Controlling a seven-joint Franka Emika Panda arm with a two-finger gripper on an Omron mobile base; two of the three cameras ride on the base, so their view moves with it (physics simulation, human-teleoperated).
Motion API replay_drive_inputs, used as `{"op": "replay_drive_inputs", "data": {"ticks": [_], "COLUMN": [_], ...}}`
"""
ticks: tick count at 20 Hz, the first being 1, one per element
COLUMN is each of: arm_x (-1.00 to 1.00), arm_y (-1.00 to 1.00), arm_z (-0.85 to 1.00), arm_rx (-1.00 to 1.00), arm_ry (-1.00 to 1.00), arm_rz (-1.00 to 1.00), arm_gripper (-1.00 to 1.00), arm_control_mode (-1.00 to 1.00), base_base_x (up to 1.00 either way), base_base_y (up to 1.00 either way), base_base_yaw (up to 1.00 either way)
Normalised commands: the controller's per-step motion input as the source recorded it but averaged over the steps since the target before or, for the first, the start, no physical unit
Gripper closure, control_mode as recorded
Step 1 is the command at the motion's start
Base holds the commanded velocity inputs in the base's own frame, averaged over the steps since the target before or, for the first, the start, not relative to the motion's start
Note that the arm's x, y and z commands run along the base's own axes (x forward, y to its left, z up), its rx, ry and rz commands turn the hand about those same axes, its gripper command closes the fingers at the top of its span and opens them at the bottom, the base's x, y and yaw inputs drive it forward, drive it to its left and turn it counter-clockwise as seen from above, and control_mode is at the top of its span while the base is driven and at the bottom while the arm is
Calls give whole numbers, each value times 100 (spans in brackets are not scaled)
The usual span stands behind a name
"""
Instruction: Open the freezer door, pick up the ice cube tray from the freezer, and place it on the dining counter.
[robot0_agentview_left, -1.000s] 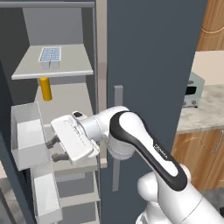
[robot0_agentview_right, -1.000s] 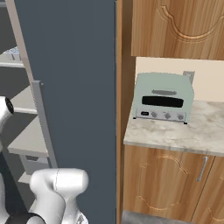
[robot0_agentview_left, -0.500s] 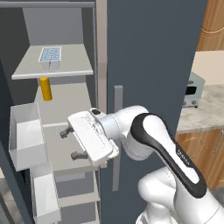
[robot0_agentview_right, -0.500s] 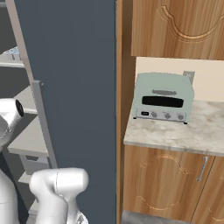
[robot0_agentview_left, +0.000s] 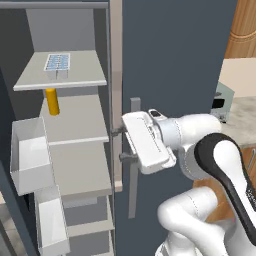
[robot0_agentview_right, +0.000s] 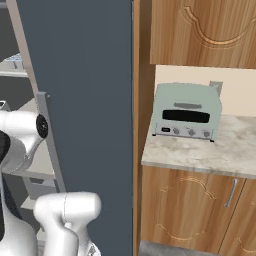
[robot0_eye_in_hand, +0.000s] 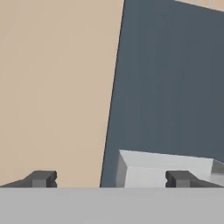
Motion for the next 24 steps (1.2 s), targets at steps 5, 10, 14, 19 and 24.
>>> {"op": "replay_drive_inputs", "data": {"ticks": [5, 10, 14, 19, 24], "arm_x": [-22, -22, -24, -14, 0], "arm_y": [-88, -94, -80, -60, -48], "arm_z": [37, 17, 1, 0, 7], "arm_rx": [0, -3, -8, -8, -11], "arm_ry": [12, 13, 8, 10, 13], "arm_rz": [-40, -43, -40, -42, -38], "arm_gripper": [-100, -100, -100, -100, -100], "arm_control_mode": [-100, -100, -100, -100, -100], "base_base_x": [0, 0, 0, 0, 0], "base_base_y": [0, 0, 0, 0, 0], "base_base_yaw": [0, 0, 0, 0, 0]}}
